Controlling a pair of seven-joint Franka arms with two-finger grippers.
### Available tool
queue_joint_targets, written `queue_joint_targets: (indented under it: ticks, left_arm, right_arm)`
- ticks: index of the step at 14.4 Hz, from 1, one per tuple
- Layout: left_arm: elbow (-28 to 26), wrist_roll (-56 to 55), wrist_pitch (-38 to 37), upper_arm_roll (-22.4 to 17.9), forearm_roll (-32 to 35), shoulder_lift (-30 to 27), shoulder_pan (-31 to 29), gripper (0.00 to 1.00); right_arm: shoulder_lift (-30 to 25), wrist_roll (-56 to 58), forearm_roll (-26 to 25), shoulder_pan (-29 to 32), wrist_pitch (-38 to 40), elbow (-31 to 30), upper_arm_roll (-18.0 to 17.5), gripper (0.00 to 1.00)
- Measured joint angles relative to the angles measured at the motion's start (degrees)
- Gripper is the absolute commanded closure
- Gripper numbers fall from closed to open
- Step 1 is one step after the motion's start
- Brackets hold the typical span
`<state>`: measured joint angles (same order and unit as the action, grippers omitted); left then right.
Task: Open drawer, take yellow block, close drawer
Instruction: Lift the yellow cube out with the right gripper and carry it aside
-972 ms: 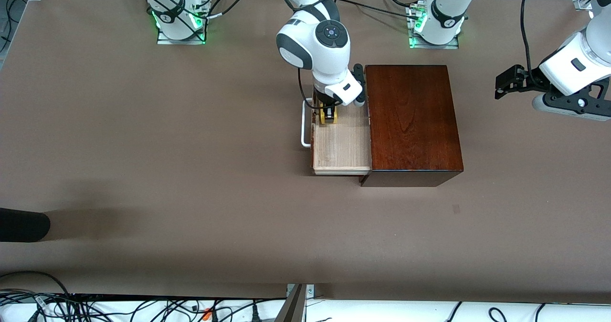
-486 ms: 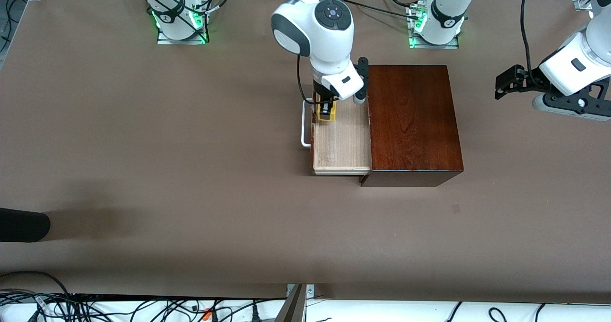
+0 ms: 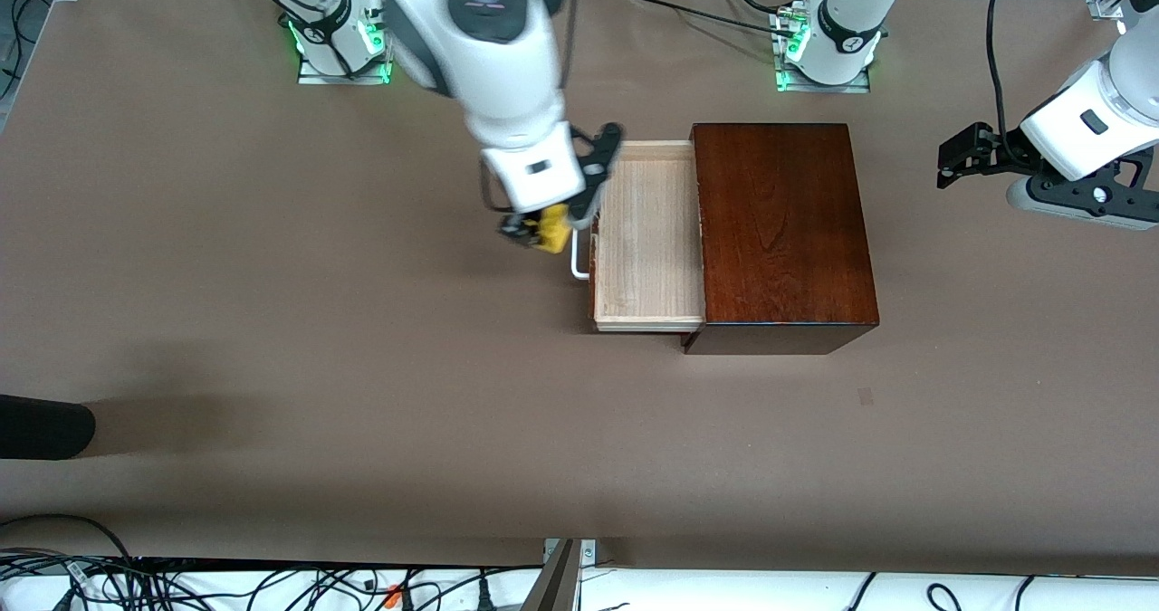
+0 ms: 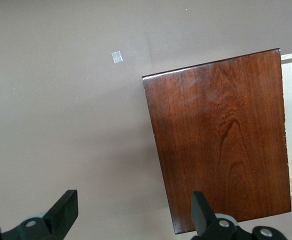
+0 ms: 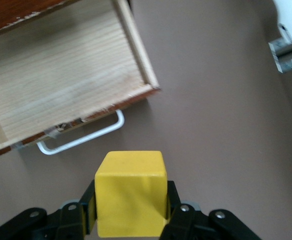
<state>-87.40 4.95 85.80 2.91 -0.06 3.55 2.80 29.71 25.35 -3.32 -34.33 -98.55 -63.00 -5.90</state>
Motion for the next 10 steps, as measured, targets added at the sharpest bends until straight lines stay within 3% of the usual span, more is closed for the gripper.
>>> queue_joint_targets:
  ticks: [4,10]
  left_arm:
    - [0.0,0.1,0.1,0.5,-0.1,0.2,1.4,0.00]
    - [0.4,0.1,2.2,1.7,-5.2,1.7,6.9,0.00]
  right_arm:
    - [-3.8,0.0,0.8,7.6,4.3,0.0,0.6,1.00]
    - [-7.1,0.0,8.3,18.4,11.6,-1.6,6.4,1.00]
